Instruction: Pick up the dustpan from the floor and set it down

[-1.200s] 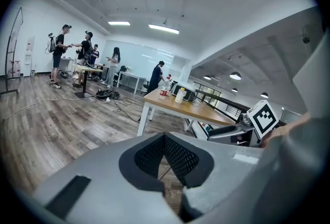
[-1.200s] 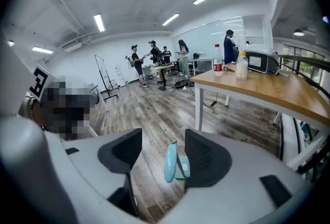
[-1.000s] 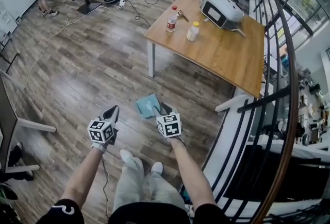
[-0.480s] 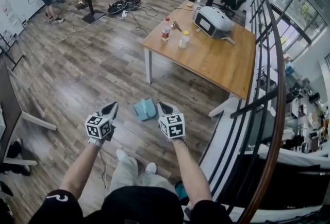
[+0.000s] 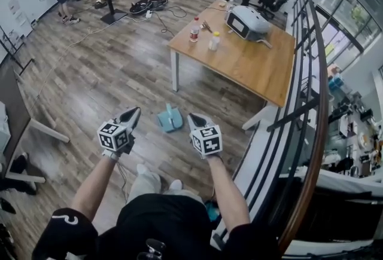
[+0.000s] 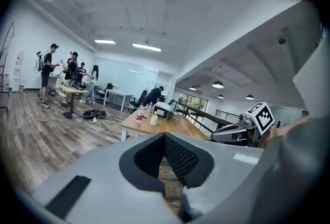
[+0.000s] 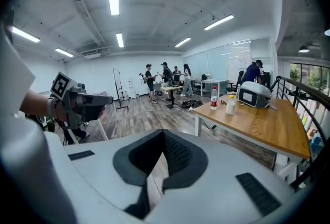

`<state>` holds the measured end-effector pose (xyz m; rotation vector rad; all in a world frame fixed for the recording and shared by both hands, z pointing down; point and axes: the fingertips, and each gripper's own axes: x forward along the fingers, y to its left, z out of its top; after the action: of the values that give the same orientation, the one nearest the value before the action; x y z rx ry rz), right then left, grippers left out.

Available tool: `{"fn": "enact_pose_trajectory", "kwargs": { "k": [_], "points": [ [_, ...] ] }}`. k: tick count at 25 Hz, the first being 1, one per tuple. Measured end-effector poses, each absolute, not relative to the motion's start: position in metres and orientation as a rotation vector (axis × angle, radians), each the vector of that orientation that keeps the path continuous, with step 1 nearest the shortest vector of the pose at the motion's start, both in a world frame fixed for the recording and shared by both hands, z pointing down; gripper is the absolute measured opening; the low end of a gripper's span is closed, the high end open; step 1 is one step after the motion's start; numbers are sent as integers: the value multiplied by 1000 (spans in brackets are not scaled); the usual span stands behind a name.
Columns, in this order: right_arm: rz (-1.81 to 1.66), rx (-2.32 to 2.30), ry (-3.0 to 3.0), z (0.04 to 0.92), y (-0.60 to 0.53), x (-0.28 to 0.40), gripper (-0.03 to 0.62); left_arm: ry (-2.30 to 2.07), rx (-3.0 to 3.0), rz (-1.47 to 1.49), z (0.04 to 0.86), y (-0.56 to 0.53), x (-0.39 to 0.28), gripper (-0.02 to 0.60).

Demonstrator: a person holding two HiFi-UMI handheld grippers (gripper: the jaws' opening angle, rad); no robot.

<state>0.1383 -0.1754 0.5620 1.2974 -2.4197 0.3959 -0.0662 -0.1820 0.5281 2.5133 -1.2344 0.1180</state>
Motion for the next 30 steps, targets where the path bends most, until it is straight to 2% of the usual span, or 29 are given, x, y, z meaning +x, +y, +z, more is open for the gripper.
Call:
{"fn": "enact_pose_trajectory", "kwargs": {
  "k": [30],
  "points": [
    [361,1320,-2446,529,-153,115,-5,-1286,2522,91,508,-145,-93,-5]
  ]
}}
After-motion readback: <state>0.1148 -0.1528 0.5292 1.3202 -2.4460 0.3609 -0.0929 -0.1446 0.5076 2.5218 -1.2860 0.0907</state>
